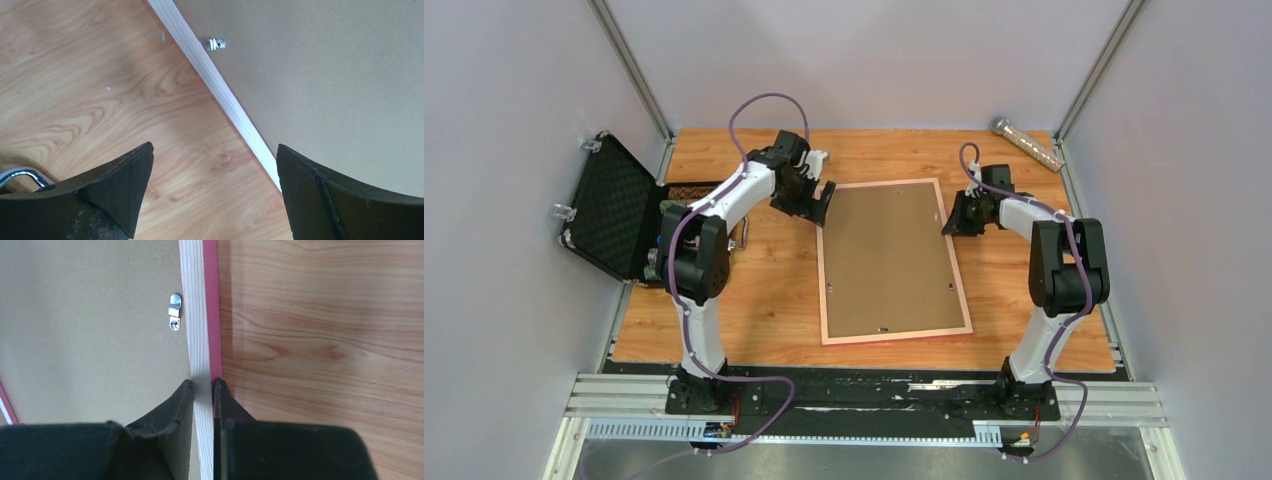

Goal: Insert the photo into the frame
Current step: Install the photo frame at the center of the board.

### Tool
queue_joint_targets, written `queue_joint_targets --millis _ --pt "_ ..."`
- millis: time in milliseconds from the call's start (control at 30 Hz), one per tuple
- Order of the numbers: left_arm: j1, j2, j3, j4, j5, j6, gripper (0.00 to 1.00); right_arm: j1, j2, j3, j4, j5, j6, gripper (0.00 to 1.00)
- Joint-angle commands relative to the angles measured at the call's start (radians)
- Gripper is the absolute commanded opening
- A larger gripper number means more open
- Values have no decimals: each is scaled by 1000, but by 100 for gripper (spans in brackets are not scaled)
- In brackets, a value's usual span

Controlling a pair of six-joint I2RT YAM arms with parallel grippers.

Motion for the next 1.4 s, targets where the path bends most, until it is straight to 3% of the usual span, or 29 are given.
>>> queue_joint_targets --millis 0,567,933,1367 --pt "4 -95 -42 -8 72 25 100 -15 19 40 3 -37 106 0" --pt "-92 -111 -240 41 117 31 100 -41 15 25 83 -53 214 0" --pt "-94 -117 -200 42 116 30 100 -119 -37 -35 123 -54 239 0" --pt "-96 -14 -93 15 170 -5 99 -129 -54 -86 158 -82 221 0"
